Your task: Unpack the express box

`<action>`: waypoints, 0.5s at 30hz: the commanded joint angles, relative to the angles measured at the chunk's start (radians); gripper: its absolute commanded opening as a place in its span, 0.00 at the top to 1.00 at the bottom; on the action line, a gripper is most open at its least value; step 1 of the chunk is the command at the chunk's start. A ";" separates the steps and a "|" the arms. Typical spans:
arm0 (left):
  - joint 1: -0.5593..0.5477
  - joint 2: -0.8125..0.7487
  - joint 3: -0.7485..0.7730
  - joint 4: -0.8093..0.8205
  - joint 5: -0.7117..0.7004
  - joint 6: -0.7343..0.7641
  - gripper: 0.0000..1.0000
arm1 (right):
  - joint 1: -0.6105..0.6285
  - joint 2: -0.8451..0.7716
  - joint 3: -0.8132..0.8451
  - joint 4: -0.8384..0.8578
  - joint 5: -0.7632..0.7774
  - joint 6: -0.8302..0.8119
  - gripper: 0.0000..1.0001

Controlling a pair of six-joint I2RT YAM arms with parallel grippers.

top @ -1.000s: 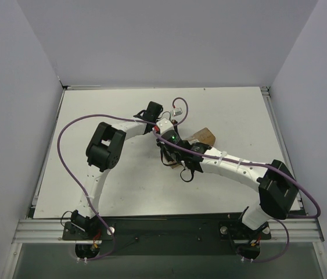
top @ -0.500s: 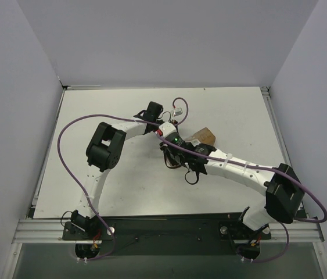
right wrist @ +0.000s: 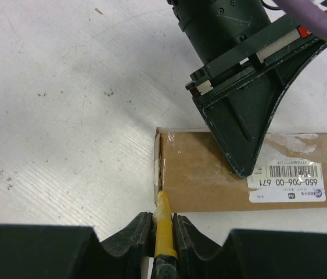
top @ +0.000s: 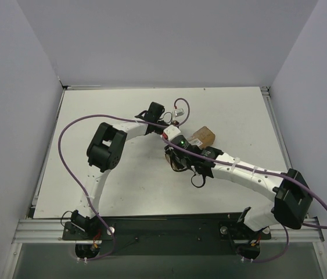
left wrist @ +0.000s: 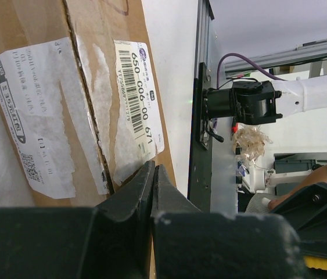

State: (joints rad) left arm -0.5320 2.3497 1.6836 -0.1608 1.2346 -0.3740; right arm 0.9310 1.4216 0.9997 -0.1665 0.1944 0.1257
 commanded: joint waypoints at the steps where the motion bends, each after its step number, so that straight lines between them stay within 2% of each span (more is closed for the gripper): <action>1: -0.008 0.045 -0.005 -0.020 -0.122 0.086 0.96 | 0.009 -0.072 -0.015 -0.070 0.013 -0.050 1.00; 6: -0.010 0.031 -0.007 -0.028 -0.107 0.099 0.96 | -0.001 -0.087 0.062 0.030 0.051 -0.164 1.00; 10: -0.008 -0.010 -0.010 -0.016 -0.092 0.087 0.94 | -0.056 -0.081 0.178 0.006 0.019 -0.196 1.00; 12: -0.003 -0.026 -0.005 -0.017 -0.099 0.070 0.88 | -0.098 -0.102 0.209 -0.053 -0.029 -0.227 1.00; 13: 0.000 -0.041 -0.001 -0.019 -0.107 0.060 0.82 | -0.118 -0.116 0.209 -0.082 -0.044 -0.231 1.00; 15: 0.012 -0.059 0.005 -0.016 -0.116 0.026 0.75 | -0.187 -0.182 0.170 -0.163 -0.072 -0.253 1.00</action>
State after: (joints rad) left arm -0.5396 2.3375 1.6840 -0.1669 1.2232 -0.3557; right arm 0.8398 1.3586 1.1759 -0.1886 0.1638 -0.0608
